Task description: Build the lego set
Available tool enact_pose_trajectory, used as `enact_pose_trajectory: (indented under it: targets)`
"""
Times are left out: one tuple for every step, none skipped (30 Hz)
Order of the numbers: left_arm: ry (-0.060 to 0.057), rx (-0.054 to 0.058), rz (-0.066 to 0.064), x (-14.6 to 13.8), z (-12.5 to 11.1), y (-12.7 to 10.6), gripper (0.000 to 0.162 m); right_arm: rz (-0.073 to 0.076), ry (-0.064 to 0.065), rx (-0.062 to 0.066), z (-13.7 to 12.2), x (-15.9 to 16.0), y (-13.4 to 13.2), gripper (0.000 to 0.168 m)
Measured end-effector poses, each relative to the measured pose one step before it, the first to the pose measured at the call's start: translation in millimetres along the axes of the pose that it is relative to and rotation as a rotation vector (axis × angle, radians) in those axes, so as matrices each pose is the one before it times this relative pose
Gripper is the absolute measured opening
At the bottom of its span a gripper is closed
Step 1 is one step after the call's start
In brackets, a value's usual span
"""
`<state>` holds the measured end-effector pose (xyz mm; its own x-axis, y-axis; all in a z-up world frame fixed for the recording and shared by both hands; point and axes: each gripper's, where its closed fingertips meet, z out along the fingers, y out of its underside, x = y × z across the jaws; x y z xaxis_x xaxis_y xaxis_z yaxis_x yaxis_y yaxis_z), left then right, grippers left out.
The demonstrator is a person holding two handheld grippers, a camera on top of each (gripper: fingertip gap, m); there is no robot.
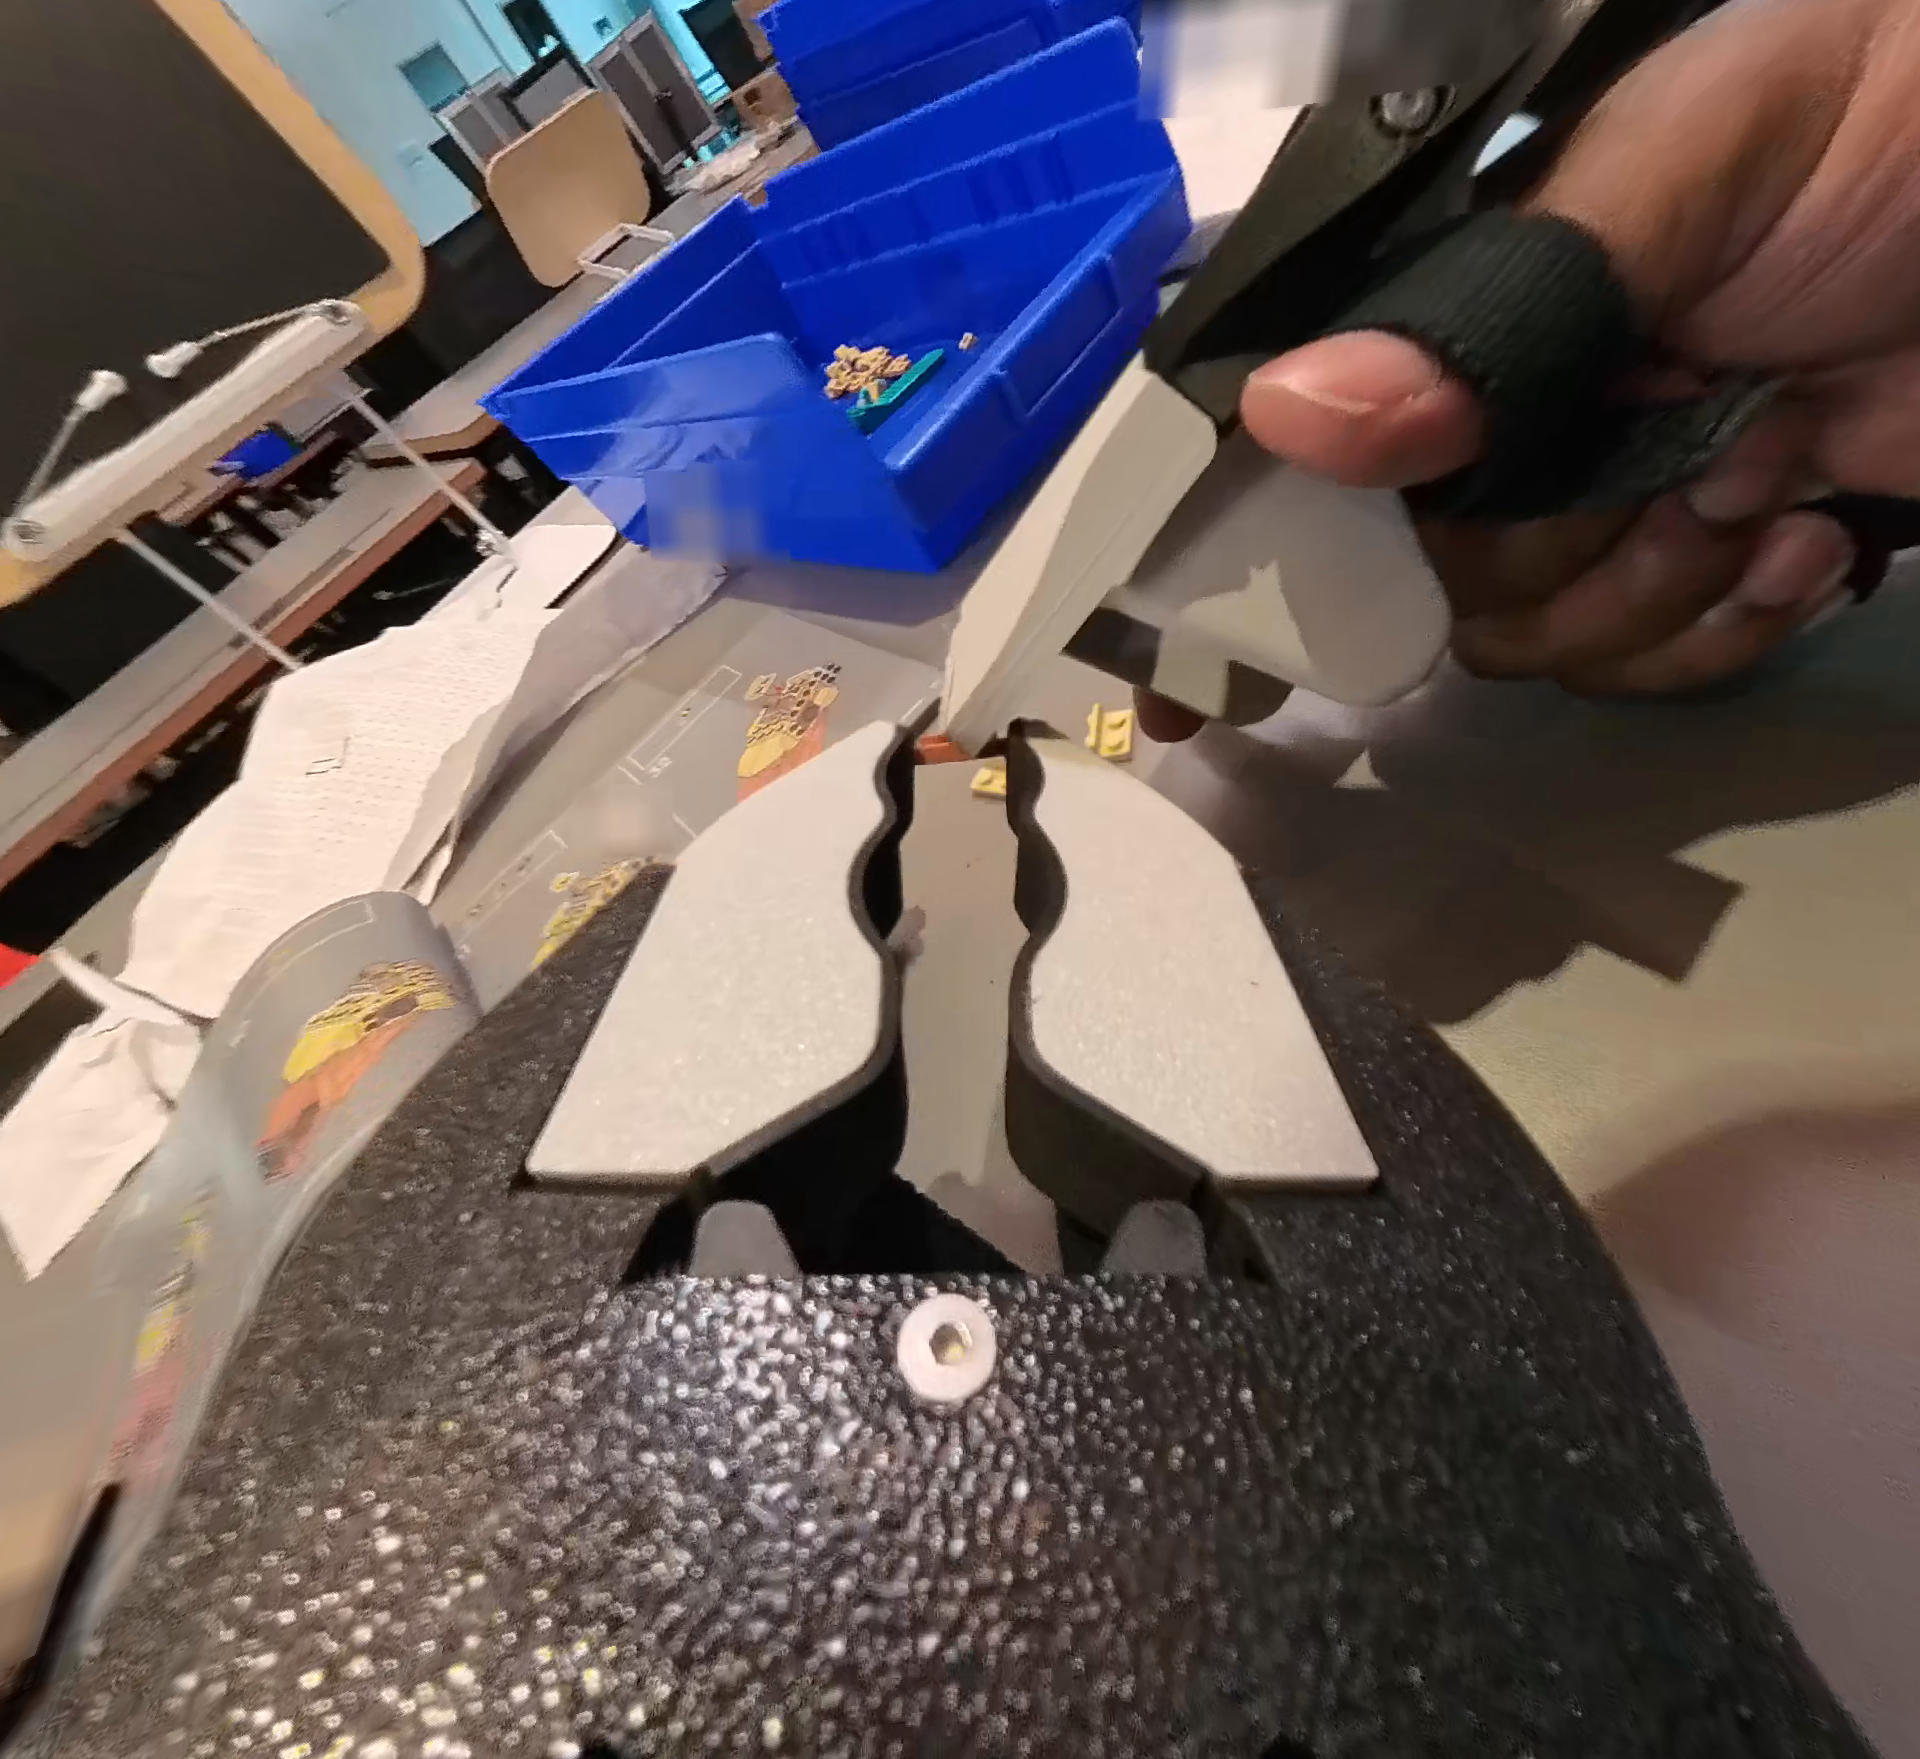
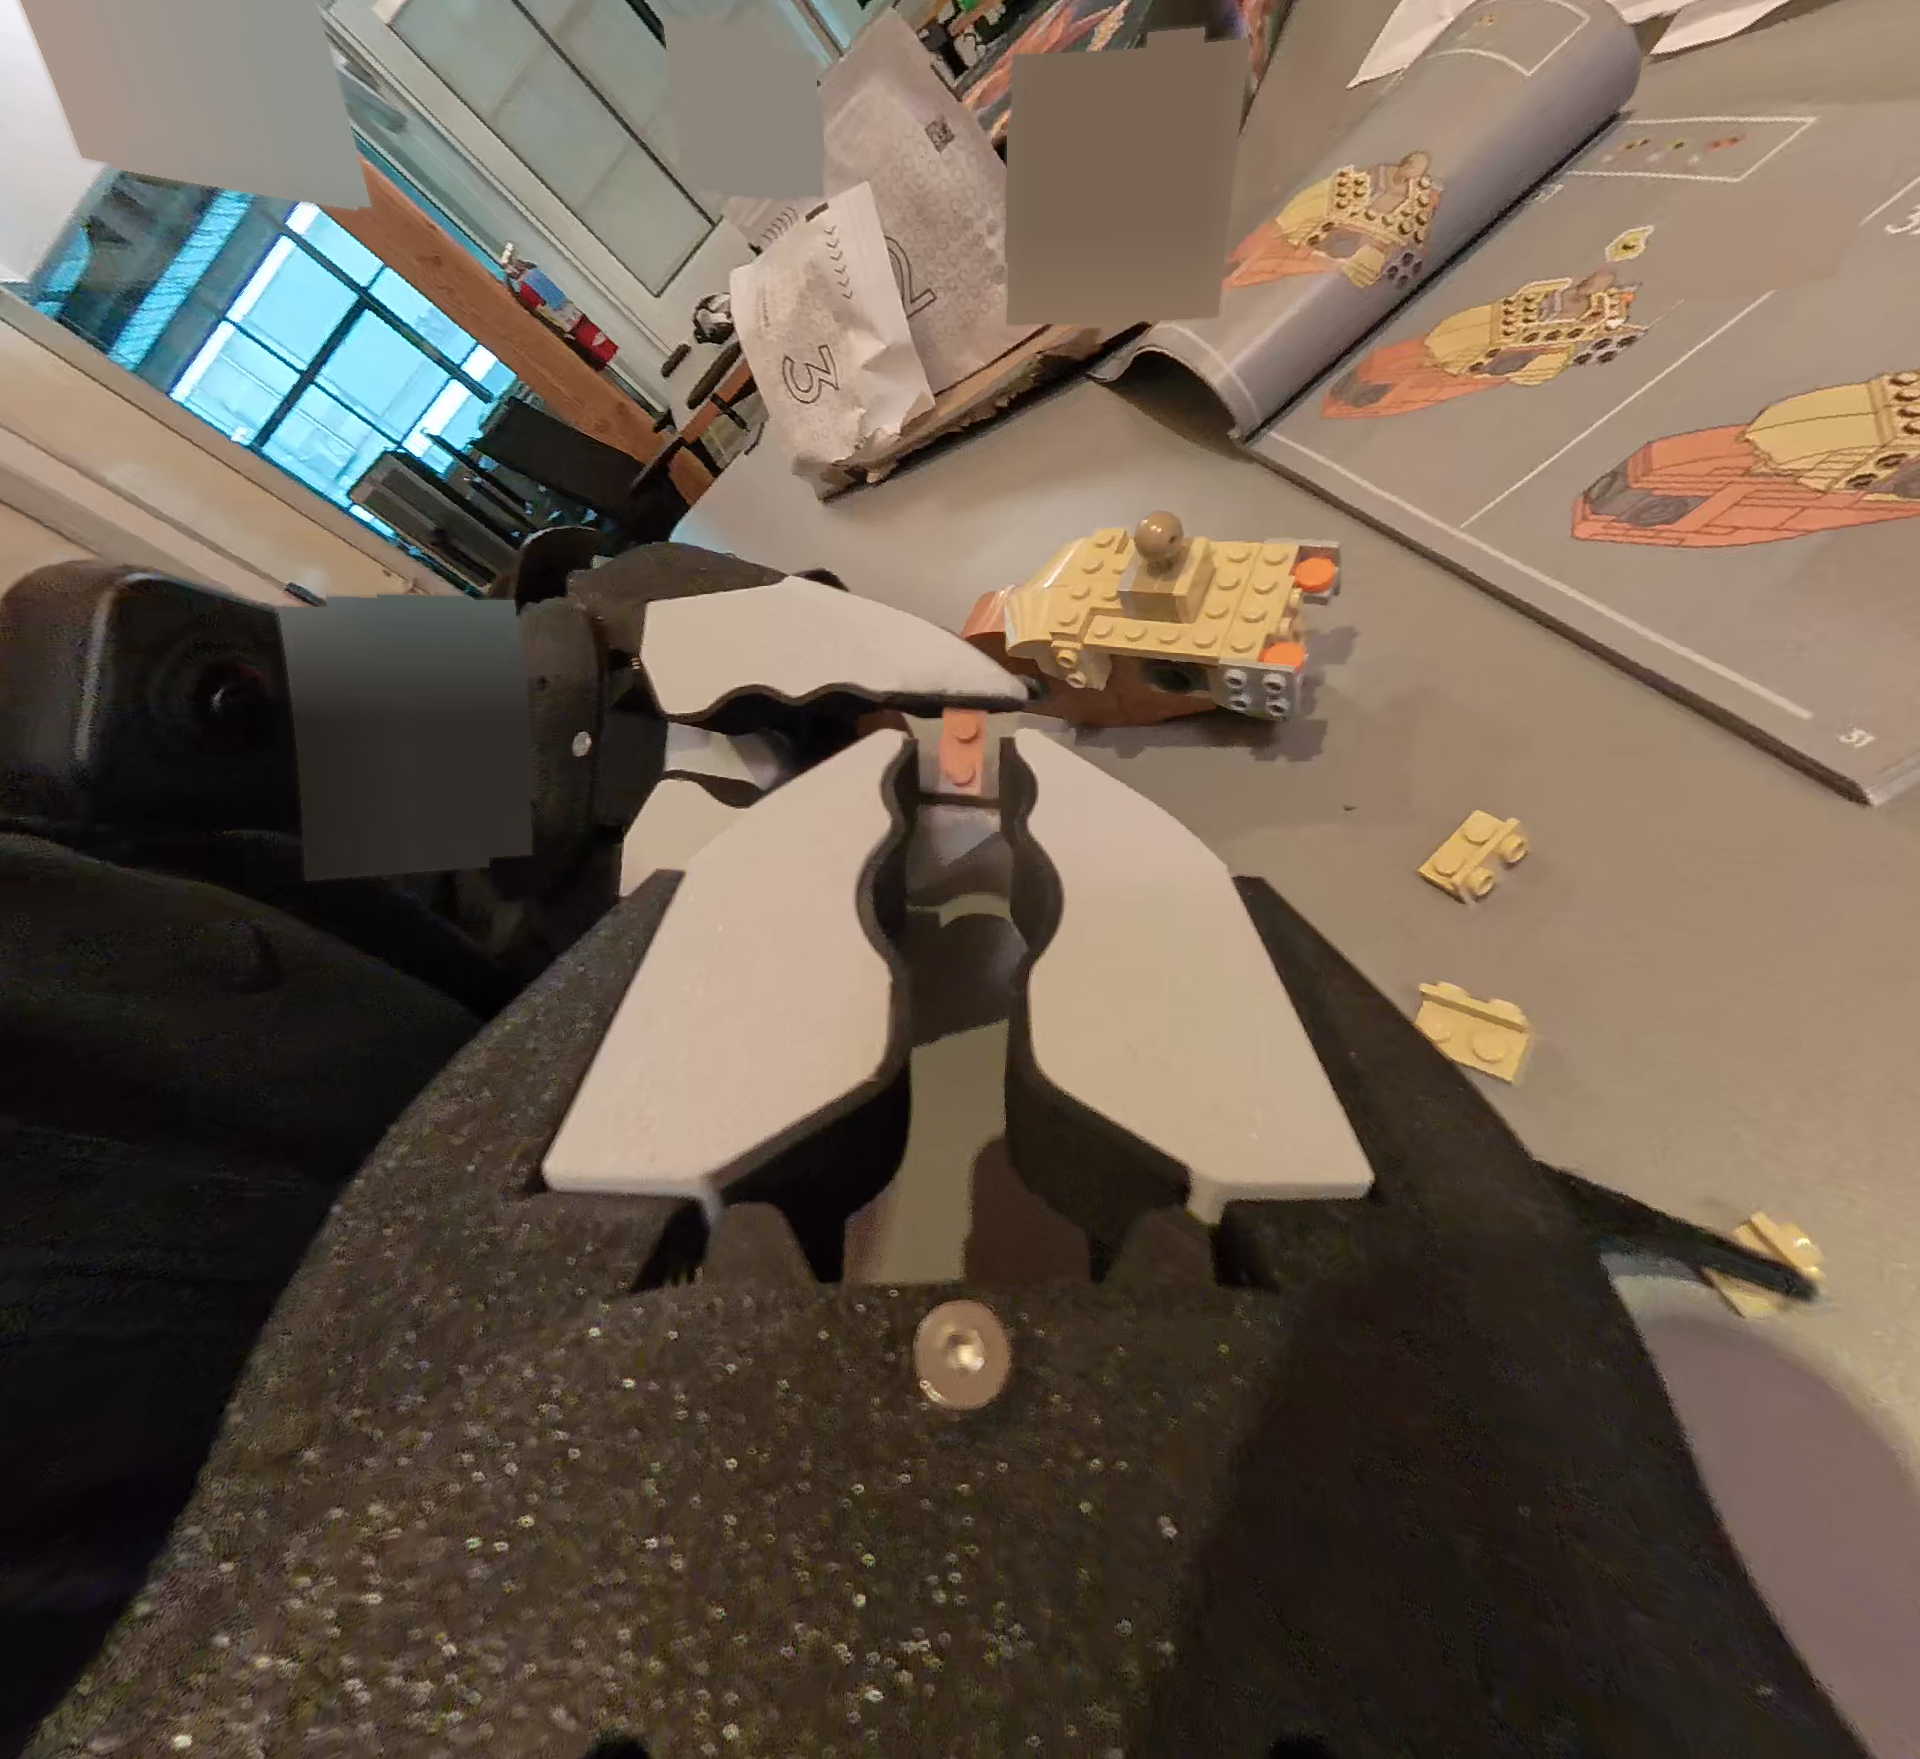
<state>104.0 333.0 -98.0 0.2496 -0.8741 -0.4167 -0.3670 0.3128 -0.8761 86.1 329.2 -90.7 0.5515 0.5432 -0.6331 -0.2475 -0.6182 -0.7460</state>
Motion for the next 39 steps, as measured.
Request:
enact_pose_trajectory:
  targets:
    - [0.0173,0.0077,-0.0137,0.18,-0.49,-0.67,0.017,0.0031,-0.0147,-0.0005,-1.08,-1.27,-0.78,0.018]
    - [0.0153,0.0191,-0.0133,-0.95,-1.45,-2.03,0.017,0.0035,-0.0147,-0.0038,-1.98,-1.03,-0.84,0.020]
    - [0.0259,0.0332,-0.0120,-0.50,-2.19,-3.87,0.016,0.0070,-0.0155,-0.0088,-2.64,-0.69,-0.61,0.021]
    - [0.0384,0.0386,-0.0139,0.51,-2.83,-4.93,0.016,0.0192,-0.0322,-0.0082,-3.03,-2.30,-1.42,0.021]
    - [0.0422,0.0406,-0.0185,0.39,-3.06,-5.59,0.017,0.0379,-0.0513,-0.0068,-3.09,-4.07,-2.41,0.020]
    - [0.0350,0.0405,-0.0222,-0.94,-3.29,-6.05,0.017,0.0439,-0.0530,-0.0072,-2.58,-4.35,-3.25,0.019]
    - [0.0333,0.0421,-0.0178,-1.14,-3.24,-6.38,0.016,0.0346,-0.0431,-0.0128,-1.85,-3.75,-3.07,0.018]
    - [0.0351,0.0353,-0.0102,-0.51,-2.45,-5.46,0.016,0.0247,-0.0363,-0.0148,-0.73,-3.96,-3.02,0.018]
    - [0.0257,0.0244,-0.0048,-0.97,-1.80,-3.80,0.016,0.0220,-0.0376,-0.0136,0.27,-5.10,-2.80,0.017]
    - [0.0163,0.0139,0.0013,-1.47,-0.99,-2.19,0.016,0.0166,-0.0332,-0.0187,1.71,-5.27,-1.53,0.016]
    - [0.0111,0.0110,0.0068,-0.96,-0.53,-1.56,0.017,0.0048,-0.0213,-0.0260,2.79,-3.84,0.37,0.016]
    - [0.0122,0.0150,0.0135,0.30,-0.45,-1.99,0.016,-0.0047,-0.0133,-0.0232,3.15,-2.59,0.87,0.016]
    - [0.0104,0.0156,0.0177,1.10,-0.08,-1.85,0.017,-0.0017,-0.0130,-0.0112,2.88,-2.01,0.19,0.016]
    - [0.0088,0.0093,0.0164,1.53,0.22,-0.63,0.016,0.0058,-0.0171,-0.0010,2.46,-1.71,-0.58,0.016]
    - [0.0078,0.0020,0.0140,1.84,0.52,0.51,0.017,0.0091,-0.0168,0.0027,2.09,-1.07,-0.46,0.015]
    - [0.0021,0.0007,0.0125,1.20,0.44,0.65,0.017,0.0066,-0.0099,0.0019,1.73,0.24,0.21,0.014]
    - [-0.0049,0.0019,0.0110,0.30,0.21,0.42,0.017,0.0049,-0.0069,0.0017,1.31,0.91,0.72,0.012]
    - [-0.0038,0.0046,0.0068,0.13,-0.03,0.07,0.017,0.0069,-0.0063,0.0045,0.76,1.00,0.48,0.010]
    - [0.0001,0.0099,0.0004,0.15,-0.49,-0.69,0.017,0.0081,-0.0090,0.0086,0.15,0.66,-0.25,0.007]
    - [0.0041,0.0069,-0.0050,0.22,-0.35,-0.22,0.017,0.0079,-0.0114,0.0067,0.07,-0.03,-0.14,0.006]
    - [0.0043,0.0039,-0.0059,0.07,-0.28,0.15,0.017,0.0041,-0.0048,0.0063,0.10,0.64,-0.13,0.004]
    - [0.0041,0.0015,-0.0039,0.05,-0.25,0.60,0.017,0.0046,-0.0003,0.0047,0.28,1.08,0.08,0.003]
    - [0.0014,0.0010,-0.0026,-0.26,-0.18,0.73,0.017,0.0090,-0.0021,0.0044,0.23,1.02,-0.08,0.002]
    - [-0.0005,0.0023,-0.0028,-0.37,-0.08,0.62,0.017,0.0090,-0.0038,0.0041,0.13,0.77,-0.21,0.002]
    - [0.0001,0.0022,-0.0029,-0.19,-0.18,0.59,0.017,0.0066,-0.0037,0.0024,0.18,0.50,-0.01,0.002]
    - [-0.0009,0.0015,-0.0022,-0.17,-0.02,0.41,0.017,0.0048,-0.0039,0.0024,-0.05,0.26,-0.04,0.002]
    - [-0.0017,0.0017,-0.0015,-0.23,0.00,0.34,0.017,0.0047,-0.0048,0.0011,0.05,0.14,0.16,0.004]
    - [-0.0023,0.0020,-0.0011,-0.39,-0.08,0.11,0.016,0.0054,-0.0015,-0.0012,0.00,0.65,0.44,0.006]
    - [-0.0015,0.0032,-0.0016,-0.32,-0.19,-0.24,0.016,0.0043,-0.0017,0.0029,-0.32,0.68,-0.16,0.008]
    - [-0.0001,0.0009,-0.0022,-0.20,0.04,0.10,0.016,0.0032,-0.0048,0.0011,-0.22,0.31,-0.02,0.009]
    - [0.0023,-0.0009,-0.0053,0.00,0.10,0.34,0.016,-0.0085,-0.0013,0.0005,-0.41,0.55,-0.35,0.011]
    - [0.0016,-0.0029,-0.0107,-0.31,0.02,0.69,0.016,-0.0411,0.0134,-0.0022,-0.64,1.41,-0.47,0.012]
    - [-0.0033,-0.0009,-0.0126,-1.11,-0.25,0.41,0.016,-0.0646,0.0280,-0.0094,-1.20,2.17,0.39,0.014]
    - [-0.0045,-0.0003,-0.0151,-1.51,-0.63,0.23,0.016,-0.0690,0.0316,-0.0098,-2.01,2.07,-0.12,0.015]
    - [0.0004,-0.0036,-0.0229,-1.18,-0.69,0.55,0.016,-0.0899,0.0421,-0.0060,-3.15,2.44,-1.01,0.015]
    - [0.0069,-0.0056,-0.0318,-0.65,-0.68,0.65,0.016,-0.1091,0.0478,-0.0019,-4.12,2.47,-2.12,0.014]
    - [0.0120,-0.0057,-0.0381,-0.50,-0.49,0.84,0.016,-0.1042,0.0387,-0.0007,-4.67,1.85,-2.73,0.011]
    - [0.0153,-0.0079,-0.0414,-0.27,-0.14,1.00,0.016,-0.0893,0.0187,-0.0058,-4.44,0.66,-2.67,0.009]
    - [0.0178,-0.0206,-0.0489,-0.46,0.56,2.21,0.016,-0.0784,0.0049,-0.0148,-3.43,-0.46,-1.95,0.009]
